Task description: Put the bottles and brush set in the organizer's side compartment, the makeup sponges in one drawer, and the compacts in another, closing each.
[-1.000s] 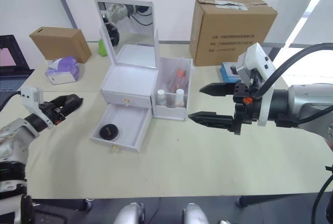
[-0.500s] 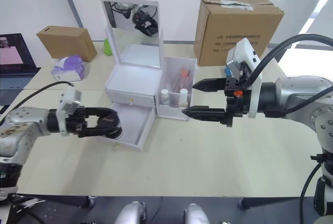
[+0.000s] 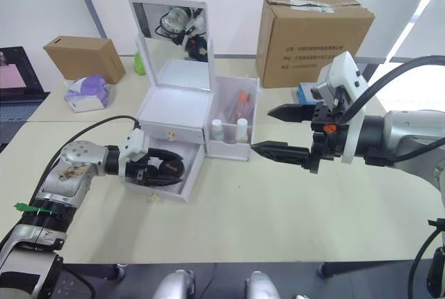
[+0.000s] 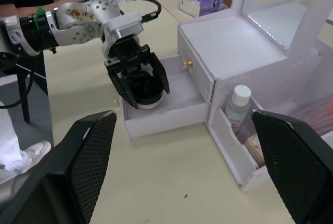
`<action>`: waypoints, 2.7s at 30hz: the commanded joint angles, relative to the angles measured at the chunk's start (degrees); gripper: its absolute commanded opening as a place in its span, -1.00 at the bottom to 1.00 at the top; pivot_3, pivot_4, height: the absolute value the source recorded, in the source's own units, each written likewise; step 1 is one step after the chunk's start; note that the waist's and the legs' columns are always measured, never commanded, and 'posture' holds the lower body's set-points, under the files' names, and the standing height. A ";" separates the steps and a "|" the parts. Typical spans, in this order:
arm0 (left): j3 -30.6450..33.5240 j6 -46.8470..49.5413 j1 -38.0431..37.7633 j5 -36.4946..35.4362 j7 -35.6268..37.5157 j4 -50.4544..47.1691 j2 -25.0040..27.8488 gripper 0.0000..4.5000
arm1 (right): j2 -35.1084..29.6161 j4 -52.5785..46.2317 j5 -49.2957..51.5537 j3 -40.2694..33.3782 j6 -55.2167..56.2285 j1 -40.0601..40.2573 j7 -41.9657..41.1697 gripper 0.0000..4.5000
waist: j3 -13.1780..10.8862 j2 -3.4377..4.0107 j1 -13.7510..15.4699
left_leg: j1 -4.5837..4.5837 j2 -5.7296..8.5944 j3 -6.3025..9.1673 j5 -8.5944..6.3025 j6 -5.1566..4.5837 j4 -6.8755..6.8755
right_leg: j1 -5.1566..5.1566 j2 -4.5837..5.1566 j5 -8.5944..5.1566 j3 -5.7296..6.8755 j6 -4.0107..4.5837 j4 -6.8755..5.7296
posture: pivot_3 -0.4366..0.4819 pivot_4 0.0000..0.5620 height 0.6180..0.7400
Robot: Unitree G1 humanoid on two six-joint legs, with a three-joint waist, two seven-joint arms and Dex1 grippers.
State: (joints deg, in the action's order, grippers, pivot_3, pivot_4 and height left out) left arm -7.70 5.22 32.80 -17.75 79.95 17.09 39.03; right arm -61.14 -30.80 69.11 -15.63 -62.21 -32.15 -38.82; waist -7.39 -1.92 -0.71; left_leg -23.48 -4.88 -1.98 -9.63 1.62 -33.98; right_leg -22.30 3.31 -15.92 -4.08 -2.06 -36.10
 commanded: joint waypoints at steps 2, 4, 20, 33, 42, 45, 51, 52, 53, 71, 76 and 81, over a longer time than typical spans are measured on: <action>0.96 1.68 1.61 -0.51 0.68 -1.29 0.41 0.85 | -0.98 -1.23 1.65 -3.35 0.70 0.73 0.63 1.00 | 0.00 0.00 -0.01 | 0.02 0.00 0.02 0.01 -0.02 0.00 | 0.01 -0.01 0.00 0.00 -0.01 -0.01 | -0.05 -0.47 1.00; 1.30 2.50 1.73 -0.90 1.08 -1.64 0.79 0.99 | -1.06 -1.20 1.65 -3.41 1.03 1.03 0.54 1.00 | 0.00 0.00 -0.01 | 0.02 0.00 0.04 0.03 -0.05 0.00 | 0.01 -0.02 -0.01 0.01 -0.02 -0.01 | -0.05 -0.47 1.00; 27.29 18.48 -21.07 -15.03 -5.20 -15.01 10.75 0.99 | 0.80 2.01 -2.47 2.23 3.86 -1.56 -5.75 1.00 | -0.02 0.11 -1.31 | 0.29 -0.04 0.12 0.04 -0.06 0.07 | 0.05 -0.06 -0.17 -0.02 -0.09 -0.05 | -0.05 -0.47 1.00; 31.89 16.67 -44.23 -15.92 -13.56 -23.66 0.66 -0.70 | 4.38 5.21 -7.14 7.82 4.02 -7.15 -9.65 1.00 | -0.05 0.08 0.55 | 0.11 -0.04 -0.50 0.00 0.00 0.16 | -0.36 0.53 -0.38 0.19 0.59 0.02 | -0.05 -0.47 1.00; 25.47 9.70 -41.16 -11.32 -22.61 -22.51 -9.06 -0.99 | 3.48 4.02 -5.81 5.74 1.70 -7.42 -8.12 1.00 | -0.03 0.01 0.48 | 0.10 0.01 -0.69 0.01 -0.02 0.10 | -0.02 0.56 -0.30 0.15 0.49 0.01 | -0.05 -0.47 1.00; 23.56 8.06 -37.40 -9.71 -24.76 -19.95 -10.20 -0.99 | 3.43 3.56 -5.16 5.26 0.95 -7.49 -7.38 1.00 | -0.03 0.02 0.39 | 0.12 -0.02 -0.58 0.01 -0.02 0.08 | 0.00 0.44 -0.28 0.13 0.46 0.01 | -0.05 -0.47 1.00; 21.07 6.46 -30.76 -8.90 -27.11 -16.59 -12.35 -0.99 | 2.52 2.71 -3.44 3.61 -0.53 -6.95 -5.90 1.00 | -0.03 0.01 0.42 | 0.09 -0.01 -0.52 0.02 -0.03 0.03 | 0.05 0.38 -0.22 0.08 0.32 0.02 | -0.05 -0.47 1.00; 20.46 6.37 -29.80 -8.89 -27.46 -16.39 -12.74 -0.99 | 2.28 2.55 -3.19 3.34 -0.73 -6.81 -5.63 1.00 | -0.03 0.02 0.44 | 0.08 -0.01 -0.48 0.02 -0.03 0.03 | 0.05 0.35 -0.19 0.06 0.26 0.02 | -0.05 -0.47 1.00; 19.94 6.25 -29.03 -8.81 -27.74 -16.16 -13.03 -0.99 | 2.11 2.43 -2.97 3.09 -0.90 -6.71 -5.37 1.00 | -0.03 0.02 0.42 | 0.09 -0.01 -0.45 0.02 -0.03 0.02 | 0.05 0.33 -0.18 0.05 0.25 0.02 | -0.05 -0.47 1.00; 14.22 -3.90 -10.41 0.92 -36.50 3.51 -19.45 -0.99 | -0.13 0.72 0.01 -0.48 -0.93 -3.48 -2.13 1.00 | -0.02 0.03 0.09 | 0.06 0.08 0.02 0.03 -0.05 0.00 | 0.09 0.06 0.03 0.00 -0.13 0.02 | -0.05 -0.47 1.00; 15.56 -5.67 -7.50 0.29 -37.48 7.69 -19.82 -0.99 | -0.43 0.02 0.92 -1.68 -0.85 -2.42 -1.22 1.00 | -0.02 0.03 0.39 | 0.06 0.10 0.08 0.03 -0.04 0.00 | 0.10 0.06 0.05 0.03 -0.19 0.01 | -0.05 -0.47 1.00; 15.92 -7.40 -5.96 0.99 -38.01 10.93 -19.21 -0.99 | -0.48 -0.45 1.06 -2.21 -0.54 -1.53 -0.78 1.00 | -0.02 0.03 0.52 | 0.04 0.12 0.09 0.03 -0.04 -0.04 | 0.11 0.06 0.04 0.02 -0.24 0.02 | -0.05 -0.47 1.00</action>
State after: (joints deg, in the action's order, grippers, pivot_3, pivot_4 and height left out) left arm 6.95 -1.17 25.16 -17.03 43.28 27.51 19.26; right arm -60.82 -30.39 68.91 -15.21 -63.64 -33.17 -39.76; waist -7.41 -1.88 -0.19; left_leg -23.45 -4.76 -1.89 -9.60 1.57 -34.02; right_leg -22.20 3.37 -15.88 -4.05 -2.30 -36.09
